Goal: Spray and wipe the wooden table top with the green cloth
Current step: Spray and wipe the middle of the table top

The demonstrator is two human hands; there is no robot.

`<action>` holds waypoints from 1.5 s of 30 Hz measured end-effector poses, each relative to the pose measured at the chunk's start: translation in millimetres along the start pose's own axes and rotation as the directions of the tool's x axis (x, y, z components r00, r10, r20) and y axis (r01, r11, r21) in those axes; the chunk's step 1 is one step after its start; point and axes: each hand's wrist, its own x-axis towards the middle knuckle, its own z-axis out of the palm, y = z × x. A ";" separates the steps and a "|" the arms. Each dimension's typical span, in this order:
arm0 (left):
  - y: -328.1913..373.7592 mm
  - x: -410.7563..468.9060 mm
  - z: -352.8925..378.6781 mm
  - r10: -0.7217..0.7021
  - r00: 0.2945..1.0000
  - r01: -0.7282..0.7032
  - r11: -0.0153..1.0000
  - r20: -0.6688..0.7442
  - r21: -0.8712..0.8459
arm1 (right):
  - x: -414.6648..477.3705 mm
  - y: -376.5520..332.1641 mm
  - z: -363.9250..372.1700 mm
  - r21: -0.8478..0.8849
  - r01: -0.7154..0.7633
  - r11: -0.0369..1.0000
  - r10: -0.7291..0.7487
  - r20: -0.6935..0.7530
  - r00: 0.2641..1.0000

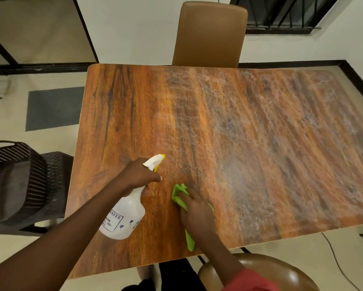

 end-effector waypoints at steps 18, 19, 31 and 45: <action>-0.9 7.4 -24.1 -0.044 0.998 0.044 0.999 -0.055 -0.009 | 60.2 13.7 -15.2 -0.047 -0.054 0.997 0.053 -0.028 0.998; -1.7 7.6 -24.4 -0.051 0.997 0.050 0.999 -0.056 -0.009 | 66.5 3.5 -13.6 -0.040 -0.022 0.999 0.021 -0.023 1.000; -0.1 15.3 -26.0 -0.059 0.994 0.056 0.998 -0.087 -0.035 | 44.3 15.0 -10.2 0.028 -0.041 0.999 0.041 -0.011 0.999; 11.5 35.3 -26.8 -0.075 0.988 0.069 0.996 -0.132 -0.048 | 73.8 1.4 -5.6 0.007 0.080 0.997 -0.080 0.010 0.997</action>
